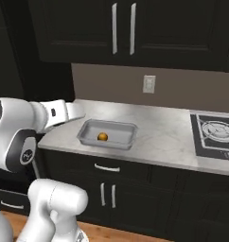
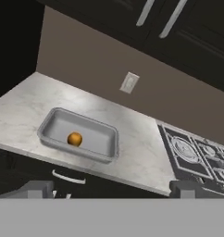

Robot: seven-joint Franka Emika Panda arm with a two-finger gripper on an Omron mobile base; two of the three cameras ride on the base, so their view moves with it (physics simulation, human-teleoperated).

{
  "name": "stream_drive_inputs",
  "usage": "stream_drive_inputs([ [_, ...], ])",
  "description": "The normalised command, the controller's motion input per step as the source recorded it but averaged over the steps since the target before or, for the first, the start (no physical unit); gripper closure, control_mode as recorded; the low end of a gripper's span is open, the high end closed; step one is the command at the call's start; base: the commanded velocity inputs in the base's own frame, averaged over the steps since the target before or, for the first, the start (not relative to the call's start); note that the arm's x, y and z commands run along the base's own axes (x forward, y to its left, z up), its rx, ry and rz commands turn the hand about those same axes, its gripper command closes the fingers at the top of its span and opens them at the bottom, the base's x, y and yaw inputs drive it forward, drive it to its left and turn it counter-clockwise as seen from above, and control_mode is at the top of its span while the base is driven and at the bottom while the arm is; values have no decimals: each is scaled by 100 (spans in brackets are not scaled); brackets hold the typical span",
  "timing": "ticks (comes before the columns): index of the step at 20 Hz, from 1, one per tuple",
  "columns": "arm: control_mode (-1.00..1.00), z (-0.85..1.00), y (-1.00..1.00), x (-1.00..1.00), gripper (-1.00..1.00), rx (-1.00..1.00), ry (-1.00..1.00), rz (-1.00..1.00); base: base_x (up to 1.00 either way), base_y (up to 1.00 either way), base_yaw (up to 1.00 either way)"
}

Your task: Pick the mango and banana from the fridge and place them inside the tupperware on the counter.

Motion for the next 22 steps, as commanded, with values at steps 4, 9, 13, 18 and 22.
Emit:
stream_drive_inputs([
  [4, 100, 0, 0, 0, -100, 0, 0, 0, -16, -100, 0],
  [9, 100, 0, 0, 0, -100, 0, 0, 0, -11, -100, 0],
  [13, 100, 0, 0, 0, -100, 0, 0, 0, -12, -100, 0],
  [18, 100, 0, 0, 0, -100, 0, 0, 0, -15, -100, 0],
  [22, 100, 0, 0, 0, -100, 0, 0, 0, -11, -100, 0],
])
